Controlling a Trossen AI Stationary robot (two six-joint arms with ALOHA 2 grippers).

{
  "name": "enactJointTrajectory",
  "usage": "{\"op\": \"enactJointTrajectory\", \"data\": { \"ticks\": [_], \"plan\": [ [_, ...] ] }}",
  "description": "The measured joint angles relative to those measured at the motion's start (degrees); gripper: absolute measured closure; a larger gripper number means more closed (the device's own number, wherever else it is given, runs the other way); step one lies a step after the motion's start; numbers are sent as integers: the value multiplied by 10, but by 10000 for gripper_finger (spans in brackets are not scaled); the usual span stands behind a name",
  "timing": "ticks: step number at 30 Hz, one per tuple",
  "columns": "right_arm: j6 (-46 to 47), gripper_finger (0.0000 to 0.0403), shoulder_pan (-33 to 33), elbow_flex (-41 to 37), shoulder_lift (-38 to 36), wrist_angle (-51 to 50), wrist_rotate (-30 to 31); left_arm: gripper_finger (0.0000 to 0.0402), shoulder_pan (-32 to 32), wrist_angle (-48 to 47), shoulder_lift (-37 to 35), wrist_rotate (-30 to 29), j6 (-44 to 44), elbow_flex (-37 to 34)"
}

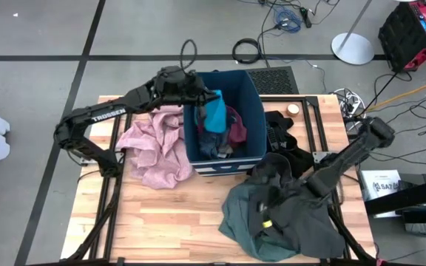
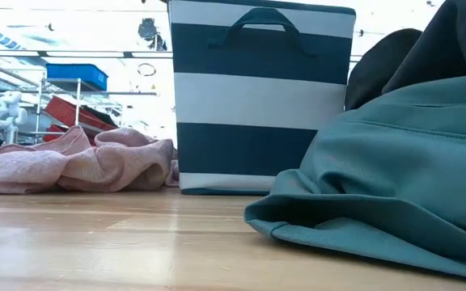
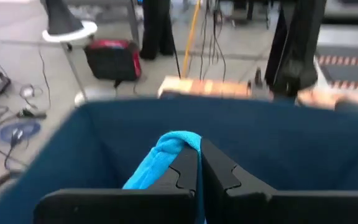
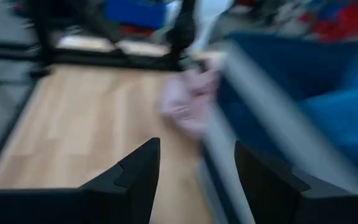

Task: Sort clothes
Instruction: Put the blue short pants into the blue laundry organizer

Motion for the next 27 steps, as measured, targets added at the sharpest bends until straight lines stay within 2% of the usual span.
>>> {"op": "enactJointTrajectory", "data": {
  "ticks": [4, 7, 12, 16, 21, 24, 27],
  "plan": [
    [-49, 206, 21, 0, -50, -18, 125, 398, -5, 2, -2, 1, 6, -47],
    [-104, 206, 21, 0, -83, -8, 176, 398, -6, 4, -3, 1, 5, -75],
    [-160, 206, -6, 0, -125, -16, 191, 398, -5, -5, -3, -17, -4, -107],
    [-174, 206, -32, 0, -150, -71, 191, 398, -5, -55, -3, -59, -4, -120],
    [-88, 206, -57, 0, -168, -197, 188, 396, -5, -123, -3, -116, -4, -122],
    [-32, 206, -68, 0, -173, -256, 188, 395, -5, -107, -5, -153, -3, -122],
    [-7, 206, -80, 0, -177, -269, 188, 391, -5, -80, -5, -173, 8, -120]
  ]
}}
